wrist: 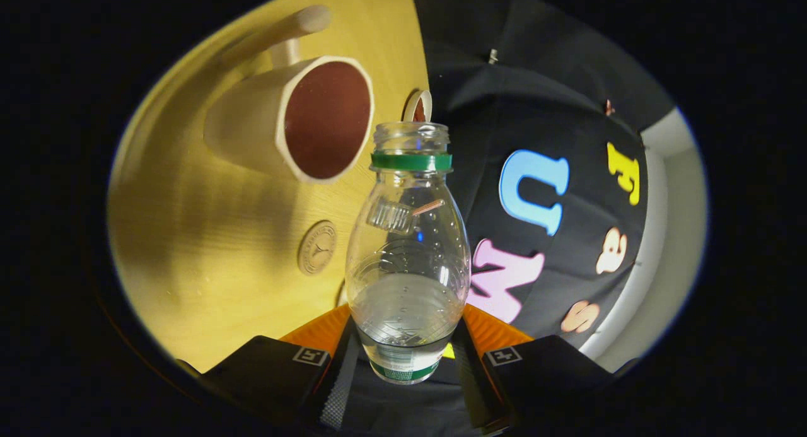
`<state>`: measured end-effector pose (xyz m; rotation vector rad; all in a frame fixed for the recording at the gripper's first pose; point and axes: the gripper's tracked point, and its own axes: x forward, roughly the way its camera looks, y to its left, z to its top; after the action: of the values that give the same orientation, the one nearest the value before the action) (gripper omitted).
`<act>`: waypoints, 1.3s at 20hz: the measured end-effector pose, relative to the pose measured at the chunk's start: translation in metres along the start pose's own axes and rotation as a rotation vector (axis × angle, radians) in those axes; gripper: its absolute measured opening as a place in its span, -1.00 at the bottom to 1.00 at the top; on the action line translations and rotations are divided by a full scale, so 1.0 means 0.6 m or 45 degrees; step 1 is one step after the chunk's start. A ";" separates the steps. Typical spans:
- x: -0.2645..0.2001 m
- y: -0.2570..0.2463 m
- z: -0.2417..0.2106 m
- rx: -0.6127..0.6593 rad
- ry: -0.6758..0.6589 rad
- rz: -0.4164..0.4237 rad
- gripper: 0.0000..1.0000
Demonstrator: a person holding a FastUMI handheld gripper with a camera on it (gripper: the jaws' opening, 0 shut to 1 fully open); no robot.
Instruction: Take the bottle from table, then pour the juice into the cup, finally place the bottle on the coaster
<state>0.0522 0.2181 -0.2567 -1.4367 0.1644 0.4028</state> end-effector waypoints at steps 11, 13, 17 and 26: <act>-0.016 0.031 0.061 1.269 -0.113 0.432 0.50; -0.006 0.019 0.062 1.403 -0.159 0.451 0.51; 0.015 -0.019 0.051 1.620 -0.219 0.436 0.52; 0.102 -0.045 0.023 1.859 -0.286 0.502 0.52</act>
<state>0.1165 0.2400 -0.2513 0.0899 0.4442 0.5720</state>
